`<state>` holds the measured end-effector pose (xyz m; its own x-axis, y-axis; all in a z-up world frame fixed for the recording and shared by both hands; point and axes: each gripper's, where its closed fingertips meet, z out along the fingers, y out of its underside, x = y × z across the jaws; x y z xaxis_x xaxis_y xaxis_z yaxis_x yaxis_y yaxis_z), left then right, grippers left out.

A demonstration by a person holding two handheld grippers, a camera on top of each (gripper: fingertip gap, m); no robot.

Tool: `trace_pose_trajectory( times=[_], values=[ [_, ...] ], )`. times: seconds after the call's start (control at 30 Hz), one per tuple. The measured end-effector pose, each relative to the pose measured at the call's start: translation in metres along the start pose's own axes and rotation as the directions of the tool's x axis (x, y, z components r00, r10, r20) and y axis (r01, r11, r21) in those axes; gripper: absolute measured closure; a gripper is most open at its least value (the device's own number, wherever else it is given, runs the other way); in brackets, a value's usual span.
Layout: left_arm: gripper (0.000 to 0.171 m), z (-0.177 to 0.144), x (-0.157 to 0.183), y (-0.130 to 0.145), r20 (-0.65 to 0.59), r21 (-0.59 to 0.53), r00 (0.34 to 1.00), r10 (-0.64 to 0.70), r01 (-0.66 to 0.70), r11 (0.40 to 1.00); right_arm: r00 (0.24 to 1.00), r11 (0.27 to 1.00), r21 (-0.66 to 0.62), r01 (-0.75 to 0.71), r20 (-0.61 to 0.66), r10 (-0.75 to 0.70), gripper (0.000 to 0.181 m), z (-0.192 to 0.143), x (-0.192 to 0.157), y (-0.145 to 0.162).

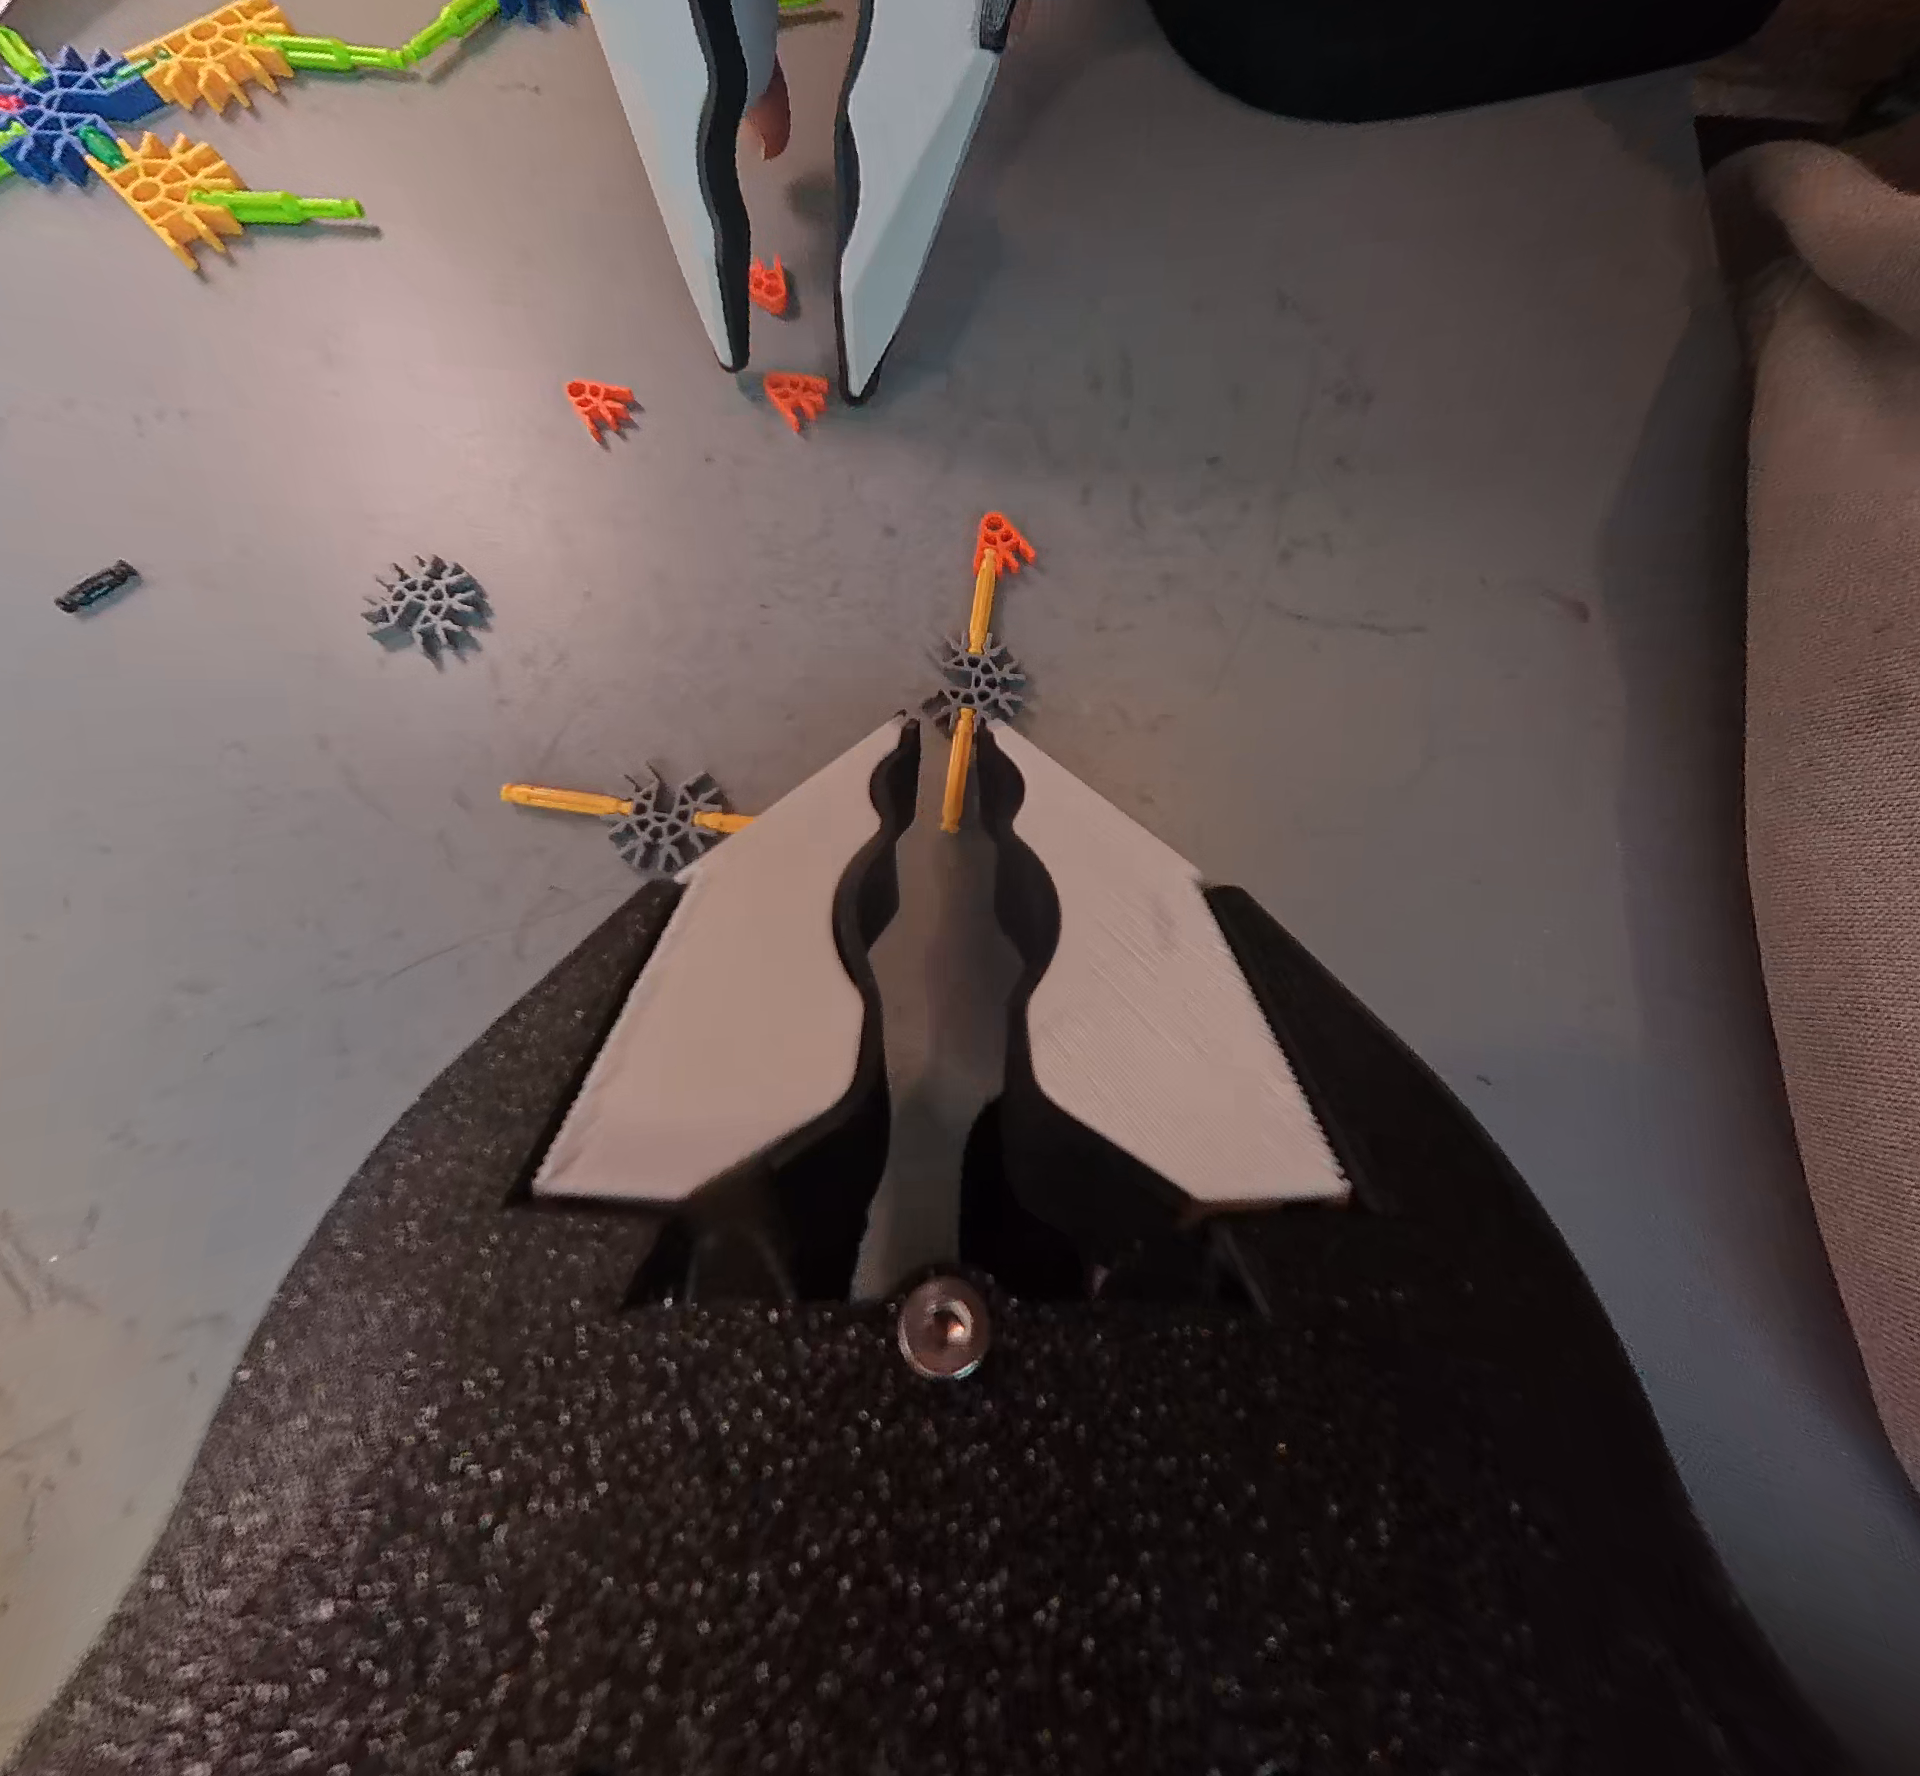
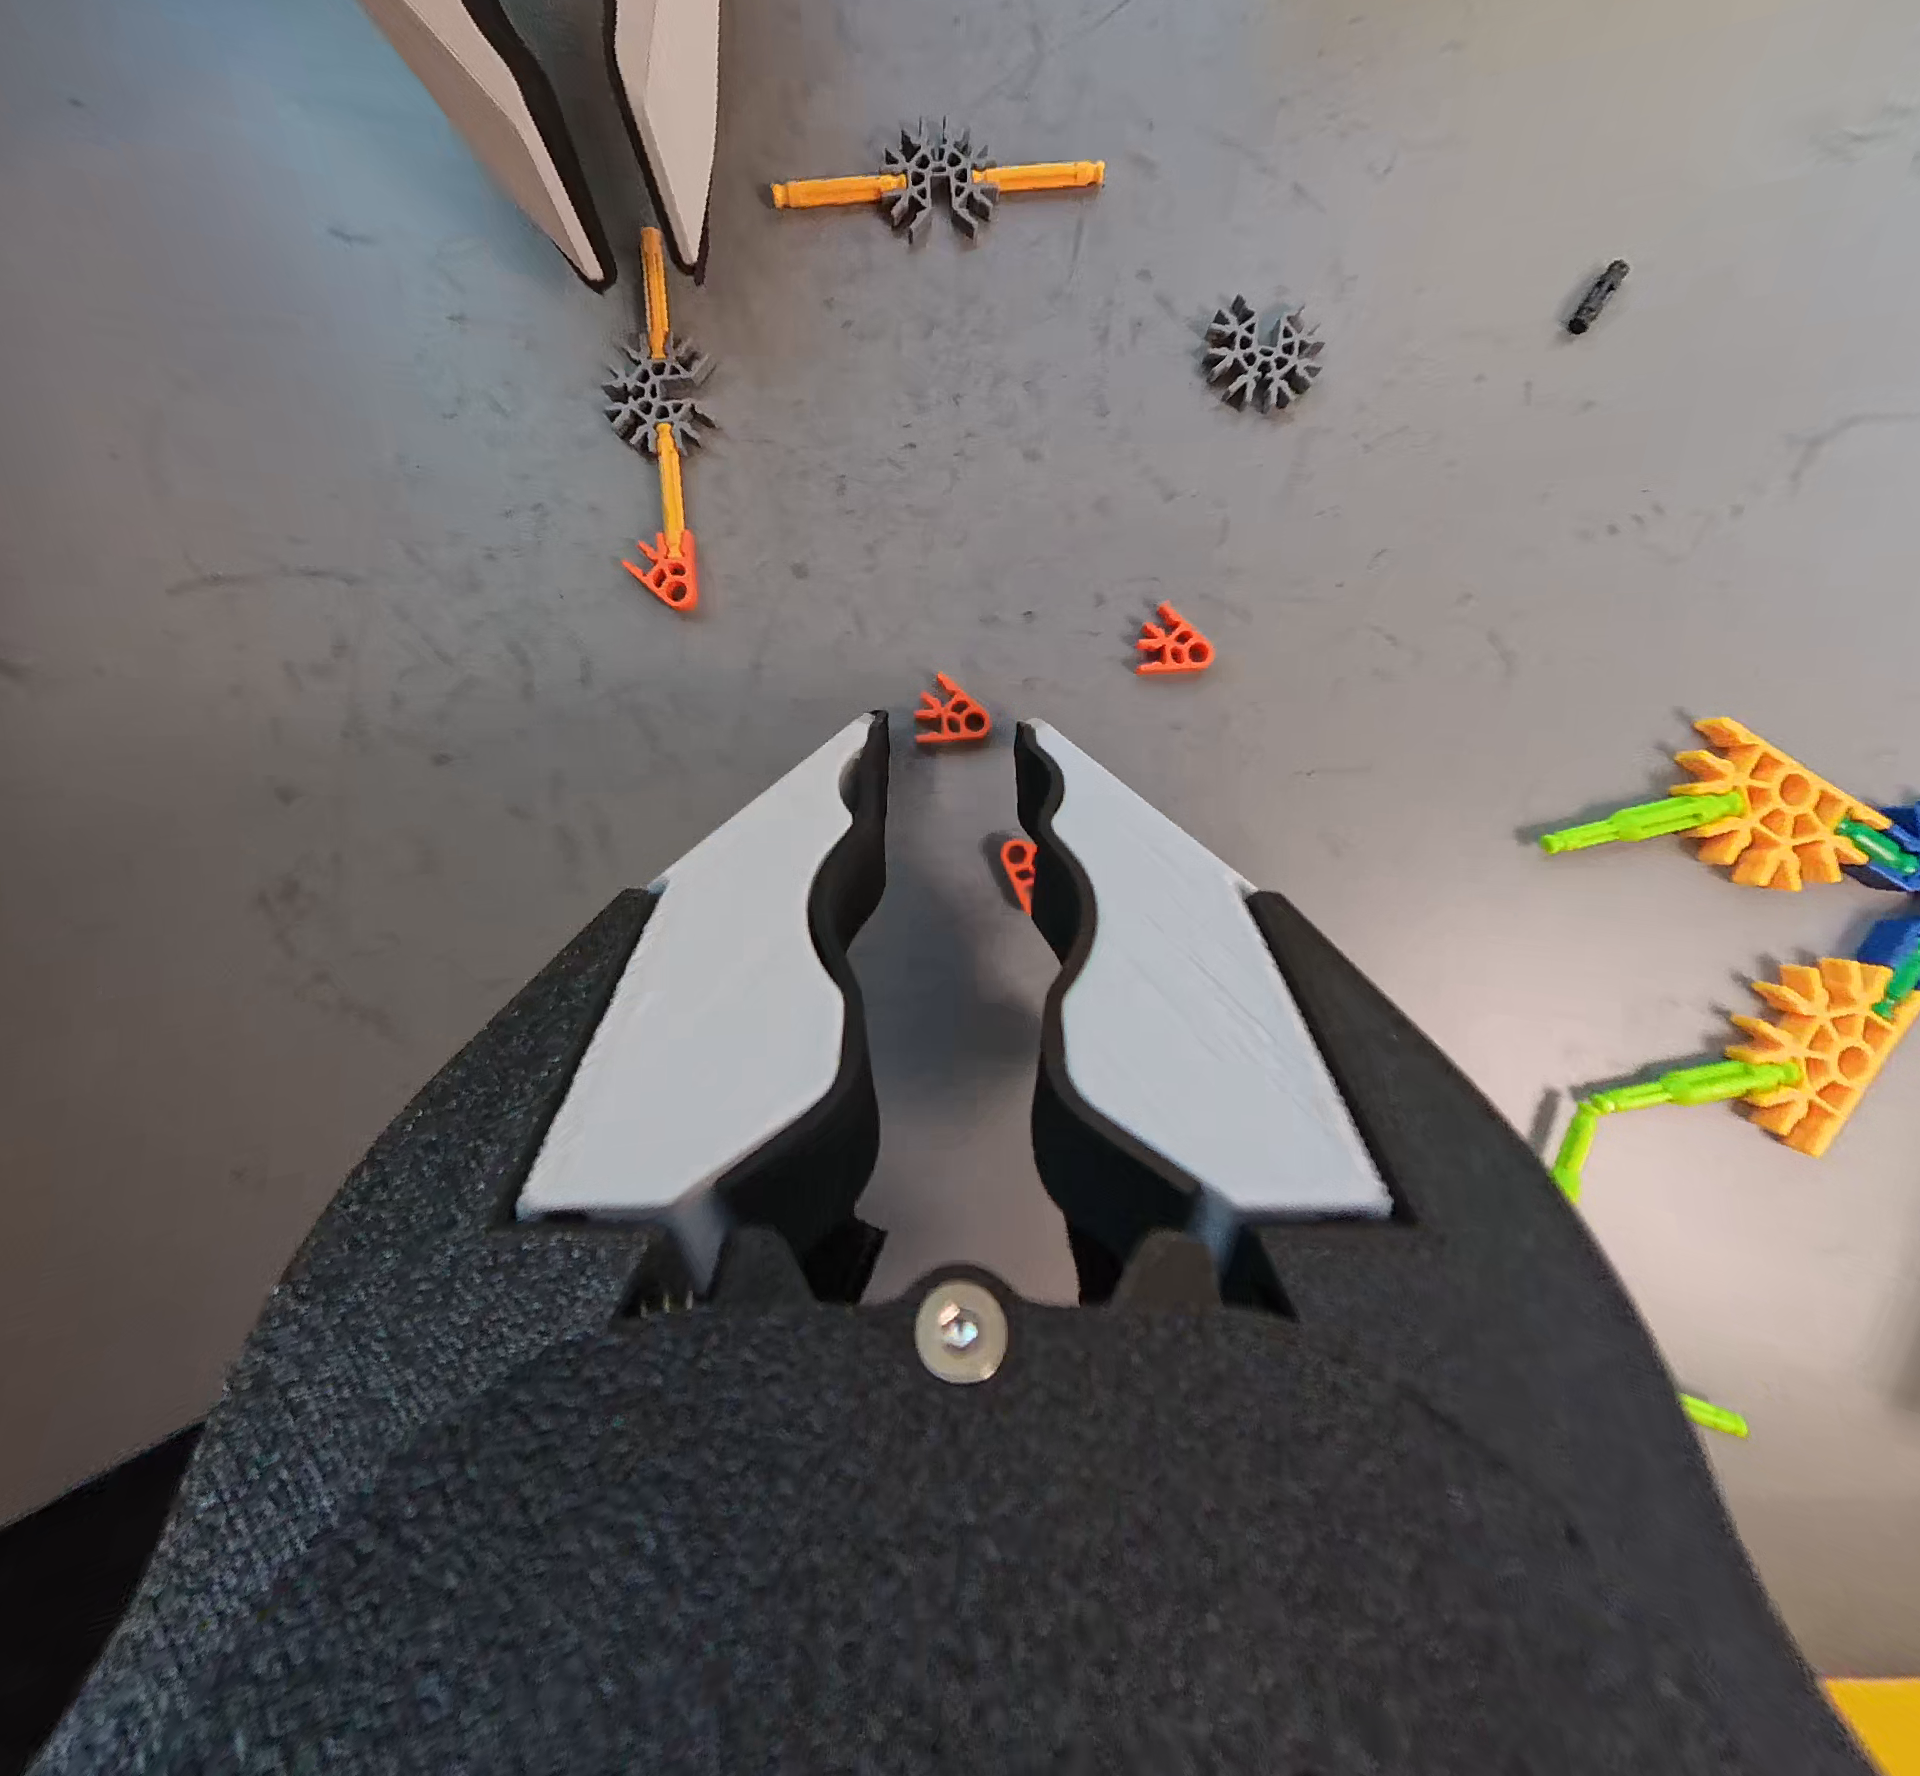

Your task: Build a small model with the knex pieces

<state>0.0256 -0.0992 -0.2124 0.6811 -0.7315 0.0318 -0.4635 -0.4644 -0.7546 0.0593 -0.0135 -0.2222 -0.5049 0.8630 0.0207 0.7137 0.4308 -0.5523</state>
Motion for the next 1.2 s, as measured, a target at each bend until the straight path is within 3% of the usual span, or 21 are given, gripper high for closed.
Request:
trace_pose_trajectory(
  times=[0.17, 0.43, 0.5, 0.63, 0.8, 1.07, 1.2],
  values=[
    [0.159, 0.004, 0.001, 0.001, 0.001, -0.004, 1.0, 0.005, -0.005, 1.0, 0.999, 1.0, -0.013, 0.003, 0.042, -0.002, 0.17, 0.002, -0.003, 0.0],
    [0.162, 0.008, 0.005, 0.009, 0.003, -0.059, 0.999, 0.035, -0.034, 0.998, 0.999, 0.998, 0.033, -0.047, 0.016, 0.047, 0.17, -0.003, -0.016, -0.001],
    [0.163, 0.006, 0.009, 0.01, -0.027, -0.067, 0.999, 0.019, -0.021, 0.998, 0.998, 0.997, 0.052, -0.059, 0.023, 0.058, 0.17, -0.006, -0.026, -0.005],
    [0.148, 0.002, 0.025, 0.012, -0.142, -0.075, 0.989, -0.029, 0.019, 0.997, 0.996, 0.997, 0.057, -0.05, 0.082, 0.046, 0.17, -0.007, -0.059, -0.011],
    [0.148, 0.004, 0.041, 0.01, -0.204, -0.074, 0.979, -0.007, -0.008, 0.997, 0.994, 0.997, 0.06, -0.045, 0.104, 0.038, 0.17, -0.003, -0.08, -0.019],
    [0.145, 0.014, 0.063, -0.002, -0.256, -0.024, 0.966, 0.04, -0.048, 0.999, 0.999, 1.0, 0.017, -0.02, 0.048, 0.019, 0.17, 0.011, -0.059, -0.023],
    [0.144, 0.015, 0.053, -0.007, -0.186, 0.006, 0.98, 0.072, -0.073, 0.997, 1.0, 0.999, 0.05, -0.013, -0.004, 0.014, 0.17, 0.017, -0.037, -0.033]
  ],
)
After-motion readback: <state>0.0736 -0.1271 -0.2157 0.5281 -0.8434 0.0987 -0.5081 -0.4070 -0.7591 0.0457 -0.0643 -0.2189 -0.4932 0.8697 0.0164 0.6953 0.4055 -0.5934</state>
